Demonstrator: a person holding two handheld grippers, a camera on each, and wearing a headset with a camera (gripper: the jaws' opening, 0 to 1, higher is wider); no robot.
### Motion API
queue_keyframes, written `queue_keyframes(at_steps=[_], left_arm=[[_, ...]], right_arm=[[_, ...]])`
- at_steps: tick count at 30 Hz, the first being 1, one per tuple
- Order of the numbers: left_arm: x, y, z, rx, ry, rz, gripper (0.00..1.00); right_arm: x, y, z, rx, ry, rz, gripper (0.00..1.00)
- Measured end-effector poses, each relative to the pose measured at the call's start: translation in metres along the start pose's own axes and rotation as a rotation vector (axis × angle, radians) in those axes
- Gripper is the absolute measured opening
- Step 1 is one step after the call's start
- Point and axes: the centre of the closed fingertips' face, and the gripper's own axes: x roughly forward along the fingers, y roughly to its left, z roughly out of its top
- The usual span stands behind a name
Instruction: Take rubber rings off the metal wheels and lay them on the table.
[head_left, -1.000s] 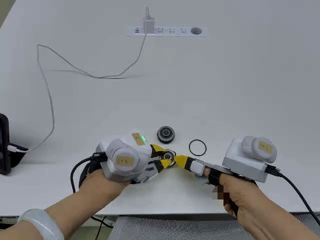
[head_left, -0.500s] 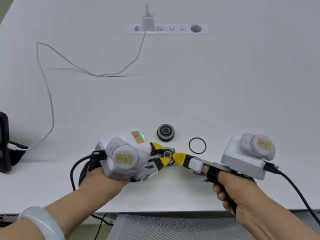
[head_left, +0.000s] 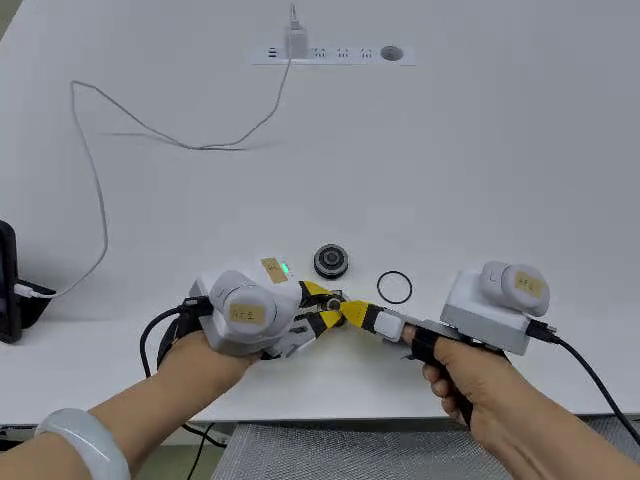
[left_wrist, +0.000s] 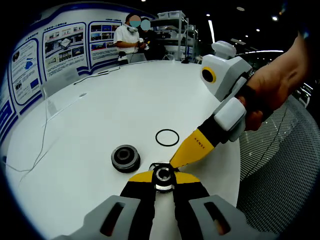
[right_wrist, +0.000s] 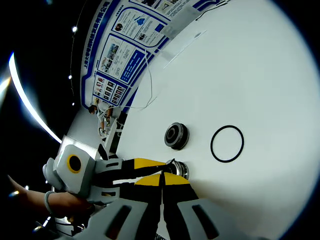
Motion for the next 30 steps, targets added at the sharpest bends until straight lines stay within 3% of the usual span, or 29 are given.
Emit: queue_keyframes(at_steps=[8,10,25,30], left_arm=[[0.0,0.0,0.0,0.001,-0.001,-0.002,0.13],[0.0,0.0,0.0,0.005,0.003,-0.003,0.13],[0.0,-0.001,0.001,0.021,0.013,-0.021,0.14],[-0.006,-0.004,0.007,0.021,-0.012,-0.027,0.13]], right_arm=[[0.0,0.006,-0.003,-0.004,0.013,0.027,0.01],[0.0,0.008,0.001,0.007,-0.003,0.033,0.01],[0.0,-0.004,0.003,-0.001,-0.008,-0.023,0.01],[0.001,-0.005,0.004,-0.004,-0.012,-0.03,0.02]])
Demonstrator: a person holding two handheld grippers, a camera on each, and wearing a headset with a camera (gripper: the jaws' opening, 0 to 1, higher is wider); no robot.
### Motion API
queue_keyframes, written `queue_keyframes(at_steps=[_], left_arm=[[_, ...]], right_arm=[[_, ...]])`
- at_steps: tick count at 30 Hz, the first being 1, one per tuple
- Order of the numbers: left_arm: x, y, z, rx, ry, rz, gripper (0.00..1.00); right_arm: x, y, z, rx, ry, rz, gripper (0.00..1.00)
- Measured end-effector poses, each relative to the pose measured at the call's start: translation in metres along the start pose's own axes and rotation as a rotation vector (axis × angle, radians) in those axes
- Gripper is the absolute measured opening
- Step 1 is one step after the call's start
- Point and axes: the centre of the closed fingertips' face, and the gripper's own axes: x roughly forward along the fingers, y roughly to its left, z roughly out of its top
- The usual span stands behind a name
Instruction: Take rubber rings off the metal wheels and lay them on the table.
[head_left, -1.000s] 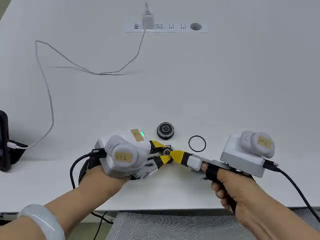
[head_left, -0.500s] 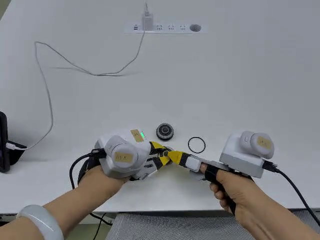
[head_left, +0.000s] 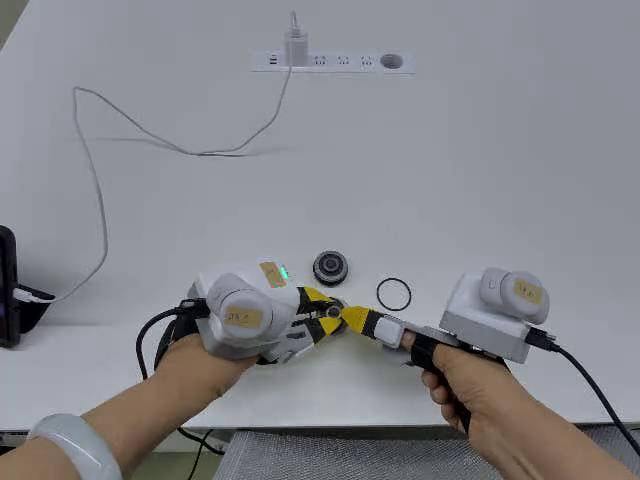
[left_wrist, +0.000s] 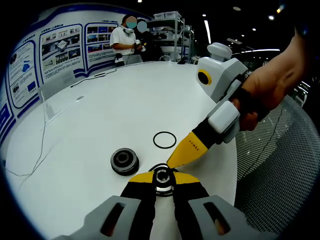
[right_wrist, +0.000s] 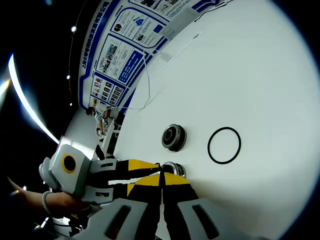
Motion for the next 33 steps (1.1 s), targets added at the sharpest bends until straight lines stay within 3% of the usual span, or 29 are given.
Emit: queue_keyframes(at_steps=[11,16,19,20,23,31,33], left_arm=[[-0.012,-0.004,0.012,0.009,-0.054,-0.005,0.18],[-0.019,-0.004,0.018,0.029,-0.102,0.006,0.19],[-0.024,-0.002,0.025,0.049,-0.144,0.023,0.2],[-0.027,-0.003,0.027,0.051,-0.154,0.023,0.19],[-0.03,-0.003,0.028,0.051,-0.169,0.03,0.21],[-0.03,-0.003,0.019,0.037,-0.147,0.033,0.2],[-0.031,-0.001,0.018,0.036,-0.144,0.04,0.2]], right_arm=[[0.001,-0.001,-0.001,-0.013,-0.002,-0.013,0.02],[0.0,-0.002,-0.001,-0.053,0.006,-0.028,0.02],[-0.003,-0.003,-0.002,-0.155,0.025,-0.065,0.02],[-0.005,-0.003,0.0,-0.218,0.03,-0.082,0.02],[-0.009,-0.003,0.003,-0.345,0.043,-0.121,0.02],[-0.017,-0.011,0.017,-0.564,0.052,-0.215,0.02],[-0.021,-0.014,0.025,-0.657,0.043,-0.256,0.02]])
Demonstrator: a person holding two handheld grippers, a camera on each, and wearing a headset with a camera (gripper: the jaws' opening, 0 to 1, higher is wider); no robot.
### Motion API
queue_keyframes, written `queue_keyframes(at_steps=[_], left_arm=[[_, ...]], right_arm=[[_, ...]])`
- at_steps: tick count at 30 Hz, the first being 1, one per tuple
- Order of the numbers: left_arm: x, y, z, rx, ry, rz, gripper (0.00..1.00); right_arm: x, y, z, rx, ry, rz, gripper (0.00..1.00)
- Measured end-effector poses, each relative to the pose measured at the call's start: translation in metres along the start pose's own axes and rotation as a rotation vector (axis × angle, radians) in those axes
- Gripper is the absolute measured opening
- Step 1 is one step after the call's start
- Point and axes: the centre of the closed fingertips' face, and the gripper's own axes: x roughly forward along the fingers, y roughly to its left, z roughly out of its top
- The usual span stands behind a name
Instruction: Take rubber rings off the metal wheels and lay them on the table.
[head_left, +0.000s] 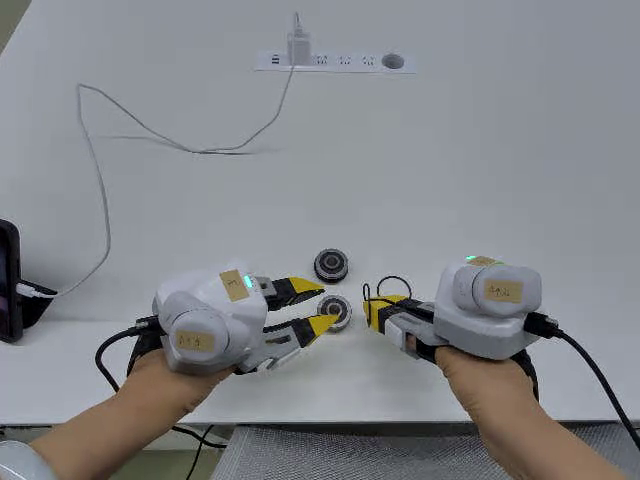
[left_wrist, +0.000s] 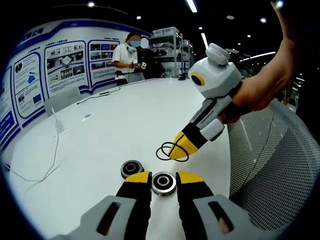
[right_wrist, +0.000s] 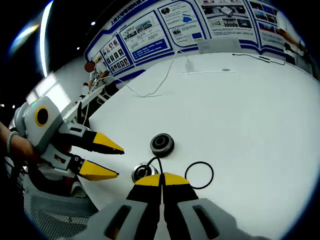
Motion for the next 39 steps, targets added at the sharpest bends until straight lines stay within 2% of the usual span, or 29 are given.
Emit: queue_keyframes(at_steps=[7,12,17,26,28,35,39], left_arm=[[-0.004,0.008,-0.005,-0.011,0.007,0.027,0.21],[-0.006,0.01,-0.005,-0.015,0.006,0.037,0.21],[-0.006,0.009,-0.007,-0.018,0.01,0.041,0.23],[-0.007,0.011,-0.011,-0.031,0.013,0.052,0.28],[-0.008,0.012,-0.013,-0.035,0.018,0.057,0.31],[-0.01,0.014,-0.017,-0.044,0.027,0.072,0.37],[-0.011,0.014,-0.019,-0.044,0.032,0.072,0.37]], right_arm=[[-0.006,-0.021,0.01,-0.303,0.028,-0.132,0.02],[-0.004,-0.027,0.013,-0.451,0.056,-0.163,0.02],[-0.003,-0.03,0.01,-0.55,0.091,-0.176,0.02],[0.003,-0.041,0.003,-0.656,0.136,-0.205,0.02],[0.005,-0.044,0.003,-0.7,0.151,-0.211,0.02],[0.014,-0.049,-0.002,-0.836,0.193,-0.217,0.02],[0.017,-0.049,-0.005,-0.889,0.207,-0.217,0.02]])
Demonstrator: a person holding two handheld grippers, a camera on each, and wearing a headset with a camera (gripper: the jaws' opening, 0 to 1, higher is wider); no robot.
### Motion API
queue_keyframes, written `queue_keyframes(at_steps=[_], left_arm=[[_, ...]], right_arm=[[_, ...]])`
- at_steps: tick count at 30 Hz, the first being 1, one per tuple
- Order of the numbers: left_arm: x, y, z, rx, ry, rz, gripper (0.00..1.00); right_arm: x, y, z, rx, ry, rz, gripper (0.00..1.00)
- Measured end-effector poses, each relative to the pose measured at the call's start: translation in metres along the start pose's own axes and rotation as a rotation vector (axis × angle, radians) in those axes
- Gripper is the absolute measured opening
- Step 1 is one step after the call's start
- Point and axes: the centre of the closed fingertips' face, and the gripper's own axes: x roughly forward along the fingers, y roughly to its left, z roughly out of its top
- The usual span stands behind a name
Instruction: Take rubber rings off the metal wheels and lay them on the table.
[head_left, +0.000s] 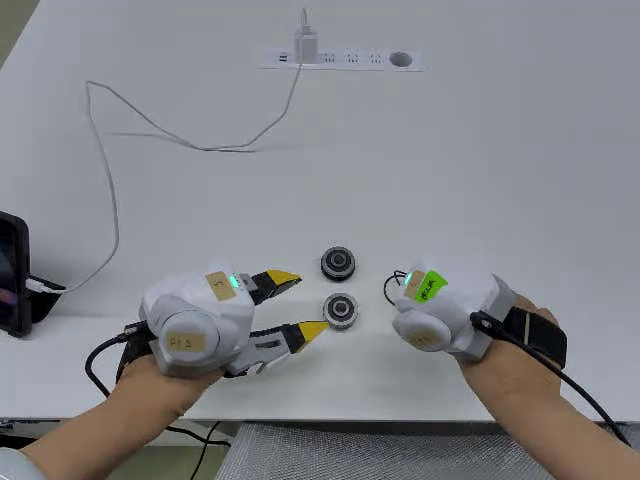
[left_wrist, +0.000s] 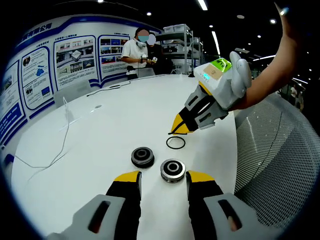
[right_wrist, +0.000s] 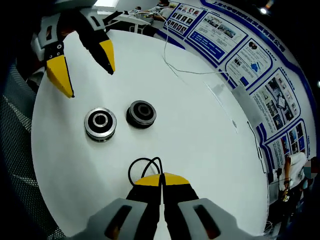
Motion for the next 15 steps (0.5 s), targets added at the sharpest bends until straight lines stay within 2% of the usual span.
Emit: queue_keyframes(at_steps=[5,15], left_arm=[[-0.0003,0.0003,-0.0013,-0.005,0.001,0.0,0.36],[-0.0003,0.0013,-0.0029,-0.007,0.008,0.003,0.36]], right_arm=[[0.0023,-0.0002,0.0003,-0.064,0.006,-0.01,0.02],[0.0032,0.0015,0.0013,-0.051,-0.003,0.002,0.06]])
